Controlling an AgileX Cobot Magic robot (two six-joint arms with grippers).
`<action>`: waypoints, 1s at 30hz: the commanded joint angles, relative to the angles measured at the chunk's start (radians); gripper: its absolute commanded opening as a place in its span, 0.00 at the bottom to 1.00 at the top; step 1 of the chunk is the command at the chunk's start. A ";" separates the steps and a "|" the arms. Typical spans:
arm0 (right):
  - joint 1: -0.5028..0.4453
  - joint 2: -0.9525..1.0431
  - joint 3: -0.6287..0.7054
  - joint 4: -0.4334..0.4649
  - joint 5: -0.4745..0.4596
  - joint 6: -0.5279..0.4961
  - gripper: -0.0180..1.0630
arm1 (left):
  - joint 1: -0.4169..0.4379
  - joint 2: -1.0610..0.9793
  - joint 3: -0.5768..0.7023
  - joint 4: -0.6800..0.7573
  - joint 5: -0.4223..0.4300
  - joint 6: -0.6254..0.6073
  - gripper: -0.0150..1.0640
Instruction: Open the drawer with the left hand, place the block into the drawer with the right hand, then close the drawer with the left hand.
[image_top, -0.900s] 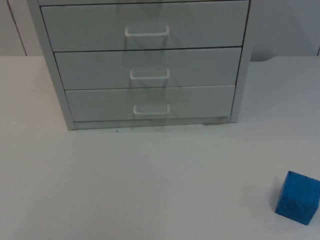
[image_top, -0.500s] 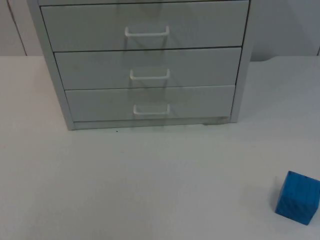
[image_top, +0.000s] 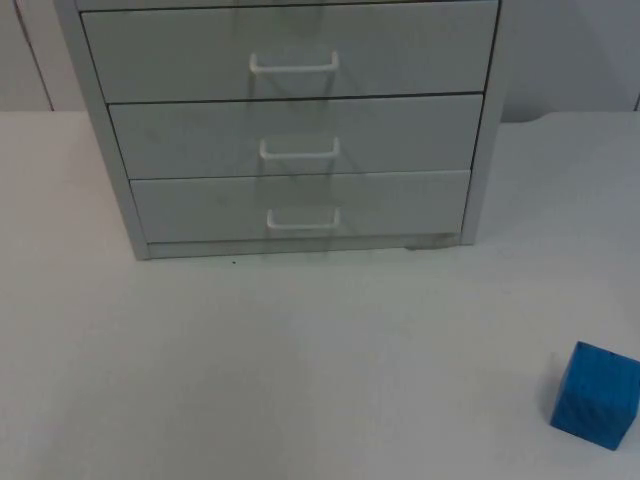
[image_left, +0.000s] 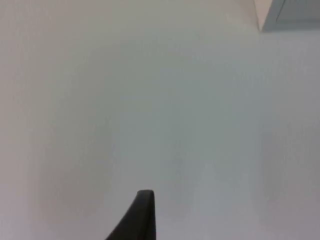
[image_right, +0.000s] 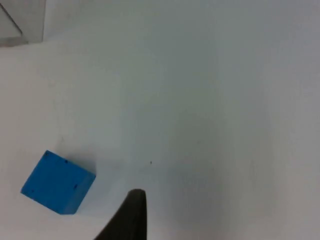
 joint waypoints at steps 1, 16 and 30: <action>-0.003 0.037 -0.005 -0.001 -0.019 -0.004 0.99 | -0.005 0.052 -0.005 -0.014 -0.021 -0.003 0.99; -0.003 0.084 -0.005 0.041 -0.028 0.000 0.99 | -0.005 0.139 -0.007 -0.076 -0.025 0.058 0.99; -0.003 0.084 -0.005 0.046 -0.028 0.000 0.99 | -0.005 0.343 -0.214 -0.296 -0.073 0.270 0.59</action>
